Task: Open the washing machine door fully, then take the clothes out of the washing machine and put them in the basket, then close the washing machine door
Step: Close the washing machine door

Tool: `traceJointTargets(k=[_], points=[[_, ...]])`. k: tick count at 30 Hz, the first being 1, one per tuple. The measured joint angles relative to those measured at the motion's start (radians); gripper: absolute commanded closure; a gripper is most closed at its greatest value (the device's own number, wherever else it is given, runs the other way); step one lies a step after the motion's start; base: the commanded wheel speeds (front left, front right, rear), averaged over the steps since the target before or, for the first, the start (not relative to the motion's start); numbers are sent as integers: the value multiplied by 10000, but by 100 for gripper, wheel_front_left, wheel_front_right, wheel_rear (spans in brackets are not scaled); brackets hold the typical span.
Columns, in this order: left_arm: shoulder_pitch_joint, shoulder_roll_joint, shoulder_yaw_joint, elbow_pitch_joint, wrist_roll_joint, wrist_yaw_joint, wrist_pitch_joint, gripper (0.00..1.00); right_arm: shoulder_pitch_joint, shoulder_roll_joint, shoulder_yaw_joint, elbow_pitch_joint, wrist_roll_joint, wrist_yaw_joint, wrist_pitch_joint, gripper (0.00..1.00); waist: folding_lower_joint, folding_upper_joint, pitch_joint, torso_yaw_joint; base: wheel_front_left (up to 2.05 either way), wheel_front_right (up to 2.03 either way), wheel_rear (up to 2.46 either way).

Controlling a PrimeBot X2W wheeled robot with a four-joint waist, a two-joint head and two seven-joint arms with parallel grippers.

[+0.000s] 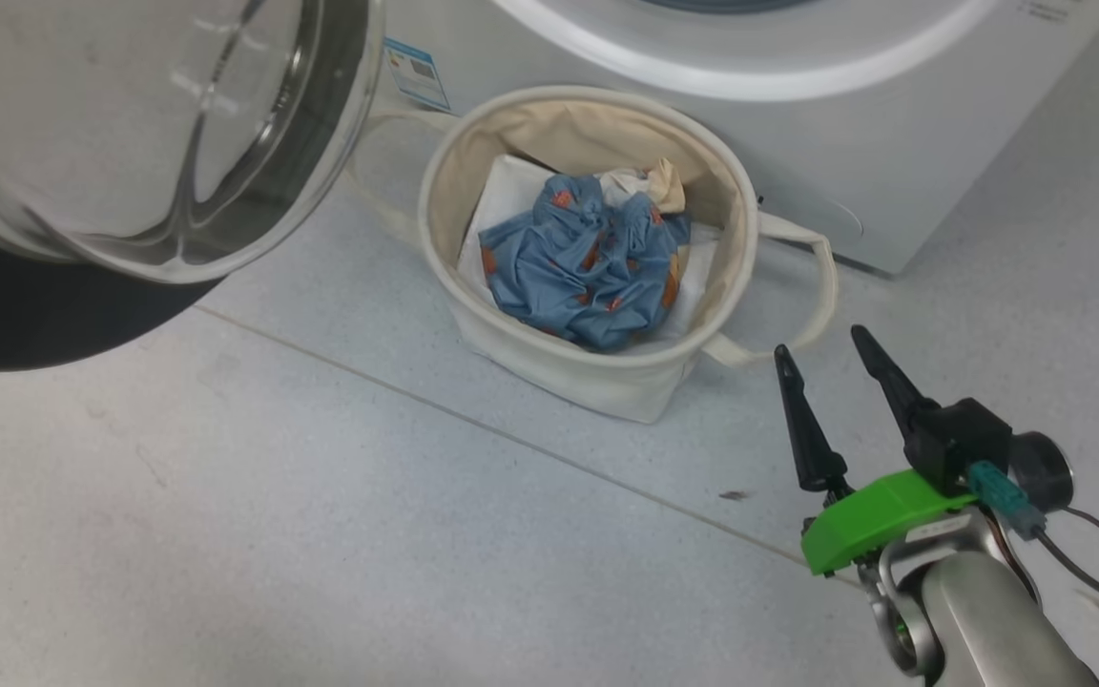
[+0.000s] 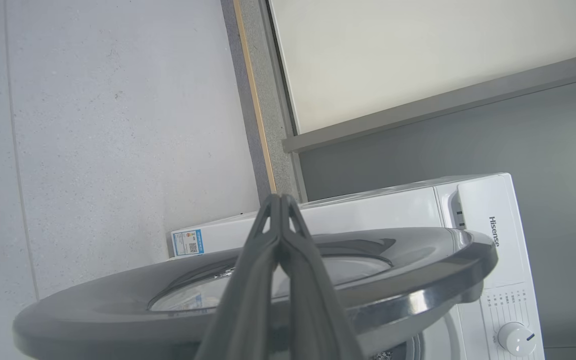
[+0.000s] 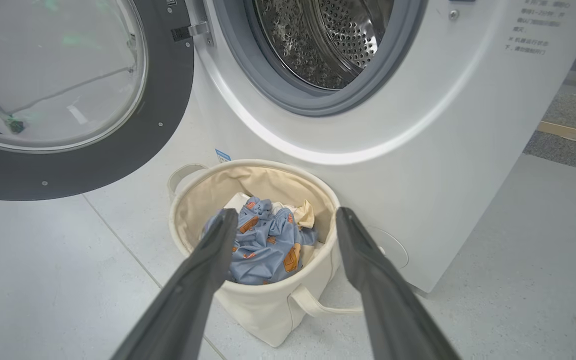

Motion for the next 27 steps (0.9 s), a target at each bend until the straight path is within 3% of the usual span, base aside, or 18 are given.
traceJointTargets(k=[11,27], points=[[231,-140,-441,-330,366,-73,155,100,5,-17,-71,-27,-75,0,10,0,1,0,-135,-110,0,0,0],[1519,-700,-1390,-1572,658,-71,1340,100,91,280,393,880,330,0,-435,0,0,0,-1513,-35,0,0,0]])
